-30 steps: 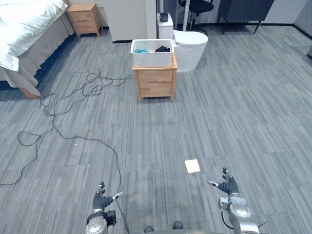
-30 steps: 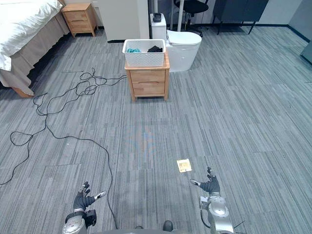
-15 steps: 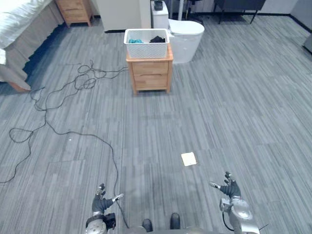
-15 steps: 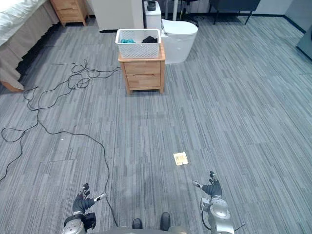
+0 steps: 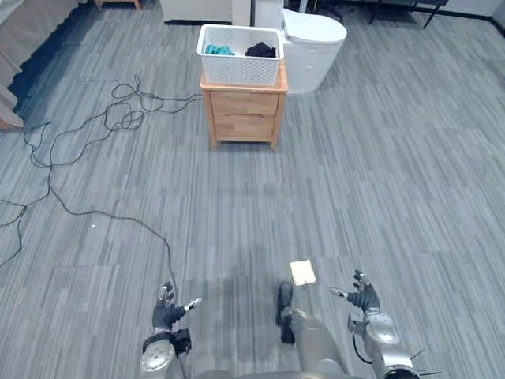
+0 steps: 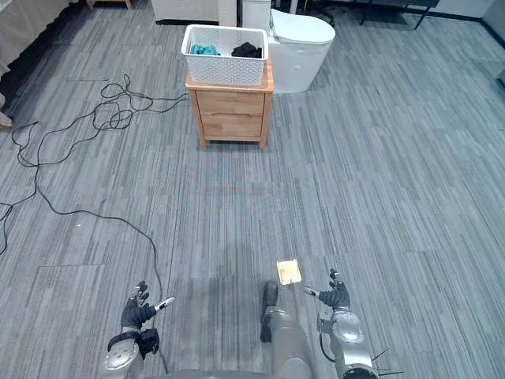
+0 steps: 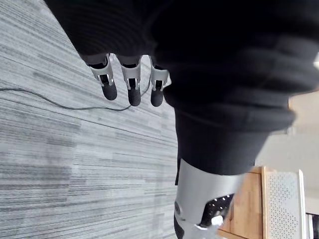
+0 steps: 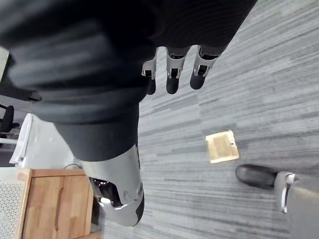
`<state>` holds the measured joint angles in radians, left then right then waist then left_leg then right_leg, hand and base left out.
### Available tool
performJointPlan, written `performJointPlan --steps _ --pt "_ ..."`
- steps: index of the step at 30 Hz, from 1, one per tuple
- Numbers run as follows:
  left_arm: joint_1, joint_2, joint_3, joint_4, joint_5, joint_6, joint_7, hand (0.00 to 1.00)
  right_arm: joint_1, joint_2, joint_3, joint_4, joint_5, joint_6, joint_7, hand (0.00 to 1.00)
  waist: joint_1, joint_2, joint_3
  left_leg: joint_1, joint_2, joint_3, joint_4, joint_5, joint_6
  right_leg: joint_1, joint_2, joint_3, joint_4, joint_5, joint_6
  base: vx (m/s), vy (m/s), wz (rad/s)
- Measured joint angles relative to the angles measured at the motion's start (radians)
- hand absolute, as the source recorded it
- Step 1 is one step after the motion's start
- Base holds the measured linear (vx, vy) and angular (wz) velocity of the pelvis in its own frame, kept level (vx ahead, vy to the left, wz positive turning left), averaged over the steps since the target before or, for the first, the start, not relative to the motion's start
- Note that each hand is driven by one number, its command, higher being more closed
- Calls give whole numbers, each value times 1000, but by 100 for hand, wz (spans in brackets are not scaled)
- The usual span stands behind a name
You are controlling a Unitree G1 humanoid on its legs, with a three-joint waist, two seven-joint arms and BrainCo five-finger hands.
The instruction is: Pick up the laundry basket with both hands and put the clothes into the washing machine.
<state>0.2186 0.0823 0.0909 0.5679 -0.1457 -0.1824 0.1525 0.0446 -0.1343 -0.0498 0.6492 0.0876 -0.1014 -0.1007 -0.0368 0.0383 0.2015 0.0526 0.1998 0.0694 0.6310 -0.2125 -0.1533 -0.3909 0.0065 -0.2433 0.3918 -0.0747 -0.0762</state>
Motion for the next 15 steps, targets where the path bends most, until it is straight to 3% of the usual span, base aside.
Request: performJointPlan --steps 2,3,6,9,10,11,12,13,14,15 --pt "13 -8 10 0 0 0 -1 0 6 10 28 -18 1 0 1 0 13 7 5 -119 68 -3 317 10 -4 113 49 -2 -63 -20 -8 653 -262 -10" --pt "8 -8 10 0 0 1 -3 0 14 29 36 -47 3 -4 -1 0 27 -11 16 -210 107 37 499 1 13 235 70 3 -135 -35 -25 491 -182 -6" --pt "-4 -24 10 -14 0 1 -9 0 24 48 29 -88 22 -11 -6 0 55 -42 23 -344 118 133 527 -27 63 400 77 27 -268 -38 -28 611 -218 -2" --pt "-4 -28 10 -26 1 0 -19 0 -10 47 29 -66 29 -9 -8 0 84 -53 27 -503 59 198 206 -39 84 500 78 53 -375 -48 -20 463 -35 -21" --pt "-5 -28 10 -26 1 2 -19 0 -18 46 29 -54 29 -9 -9 0 104 -62 36 -521 11 185 -18 -14 77 532 67 65 -396 -66 -10 476 68 -33" --pt "-1 -31 10 -26 1 3 -18 0 -15 44 29 -44 29 -8 -11 0 110 -64 37 -518 -31 158 -261 68 67 571 60 72 -410 -89 21 498 93 -25" --pt "4 -32 9 -26 2 3 -17 0 -10 43 28 -43 29 -8 -12 0 111 -61 36 -516 -44 146 -350 93 53 593 61 73 -415 -105 46 513 155 -13" --pt "9 -33 10 -22 1 3 -15 0 -9 43 27 -27 28 -8 -16 0 109 -53 35 -514 -55 127 -431 103 42 635 63 80 -414 -138 99 543 217 -14" --pt "8 -27 11 -11 2 4 -14 0 -2 48 26 -6 27 -8 -24 0 112 -69 26 -506 -69 116 -436 193 102 678 43 83 -407 -176 146 558 238 -20" --pt "9 -21 12 -9 2 4 -14 0 10 57 27 -4 27 -7 -27 0 117 -94 9 -503 -87 125 -428 245 116 677 18 86 -385 -202 164 620 240 -15"
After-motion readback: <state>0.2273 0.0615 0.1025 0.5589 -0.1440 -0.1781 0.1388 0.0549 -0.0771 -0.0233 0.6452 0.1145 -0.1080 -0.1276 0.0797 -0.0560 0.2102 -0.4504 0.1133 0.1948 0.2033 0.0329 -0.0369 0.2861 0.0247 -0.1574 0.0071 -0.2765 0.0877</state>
